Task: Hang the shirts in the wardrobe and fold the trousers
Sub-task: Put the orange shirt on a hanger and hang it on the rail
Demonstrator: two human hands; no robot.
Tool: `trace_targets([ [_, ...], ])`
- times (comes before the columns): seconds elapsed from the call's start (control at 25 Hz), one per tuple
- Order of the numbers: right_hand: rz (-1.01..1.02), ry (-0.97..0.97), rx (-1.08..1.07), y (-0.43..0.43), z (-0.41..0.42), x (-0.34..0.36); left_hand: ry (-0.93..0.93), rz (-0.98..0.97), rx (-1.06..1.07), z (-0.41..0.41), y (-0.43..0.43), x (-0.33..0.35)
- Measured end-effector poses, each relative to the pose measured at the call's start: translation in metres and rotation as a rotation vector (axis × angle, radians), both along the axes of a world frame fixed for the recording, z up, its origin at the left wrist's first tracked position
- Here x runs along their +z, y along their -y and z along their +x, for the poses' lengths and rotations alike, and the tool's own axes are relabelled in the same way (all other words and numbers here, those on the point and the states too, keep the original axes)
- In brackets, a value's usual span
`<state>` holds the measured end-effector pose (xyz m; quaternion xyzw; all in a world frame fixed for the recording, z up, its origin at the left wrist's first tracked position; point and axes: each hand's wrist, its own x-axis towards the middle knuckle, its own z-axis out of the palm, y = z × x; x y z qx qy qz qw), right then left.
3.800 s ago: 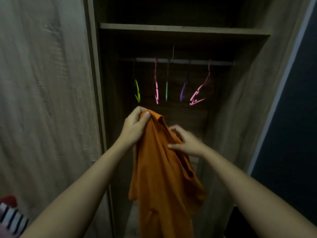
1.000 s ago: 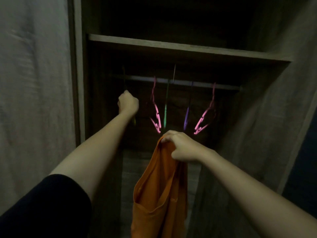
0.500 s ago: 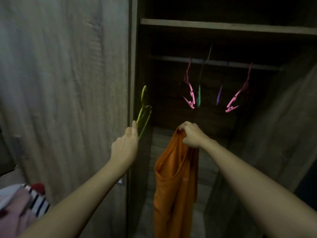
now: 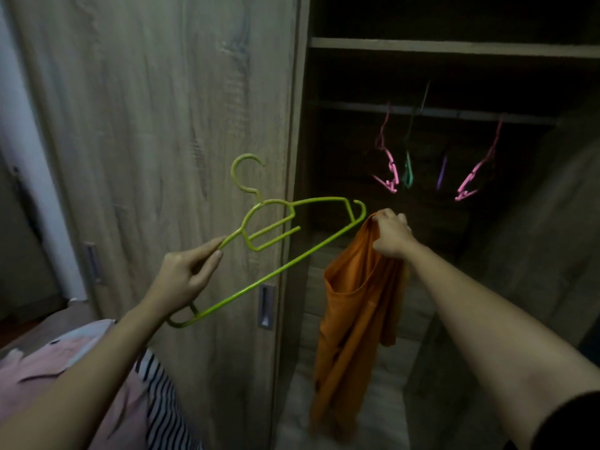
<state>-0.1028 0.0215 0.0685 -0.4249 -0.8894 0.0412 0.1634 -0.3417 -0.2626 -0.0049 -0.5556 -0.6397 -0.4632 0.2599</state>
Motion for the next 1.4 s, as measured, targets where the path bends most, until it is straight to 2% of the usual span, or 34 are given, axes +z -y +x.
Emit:
trace_targets([
  [0.12, -0.027, -0.066, 0.052, 0.004, -0.004, 0.01, -0.003, -0.049, -0.097, -0.012, 0.007, -0.002],
  [0.36, -0.031, 0.121, 0.444, 0.055, -0.029, 0.028, -0.099, -0.087, -0.272, 0.013, -0.029, -0.007],
  [0.44, -0.011, 0.126, 0.534, 0.067, -0.035, 0.032, -0.111, -0.049, -0.296, 0.023, -0.043, -0.008],
  [0.48, 0.062, 0.095, 0.559, 0.065, -0.032, 0.034, -0.104, -0.007, -0.293, 0.025, -0.046, -0.008],
  [0.6, 0.503, 0.037, 0.547, 0.046, -0.012, 0.037, -0.067, 0.069, -0.263, 0.026, -0.05, -0.011],
  [0.68, 0.618, -0.004, 0.573, 0.037, 0.0, 0.035, -0.108, 0.074, -0.214, 0.024, -0.051, -0.01],
  [0.72, 0.648, -0.046, 0.572, 0.036, 0.002, 0.035, -0.158, 0.068, -0.124, 0.023, -0.054, -0.009],
  [0.84, 0.684, -0.16, 0.572, 0.035, 0.006, 0.039, -0.233, 0.145, 0.228, 0.044, -0.062, -0.011],
  [0.92, 0.679, -0.202, 0.585, 0.031, 0.011, 0.044, -0.215, 0.184, 0.14, 0.083, -0.067, -0.025],
  [1.0, 0.685, -0.221, 0.589, 0.029, 0.015, 0.05, -0.132, -0.008, -0.003, 0.115, -0.076, -0.04],
  [1.12, 0.714, -0.168, 0.561, 0.028, 0.024, 0.055, -0.01, -0.243, -0.042, 0.123, -0.1, -0.048],
  [1.4, 0.645, -0.2, 0.499, 0.019, 0.046, 0.052, 0.077, -0.223, 0.075, 0.173, -0.144, -0.016],
])
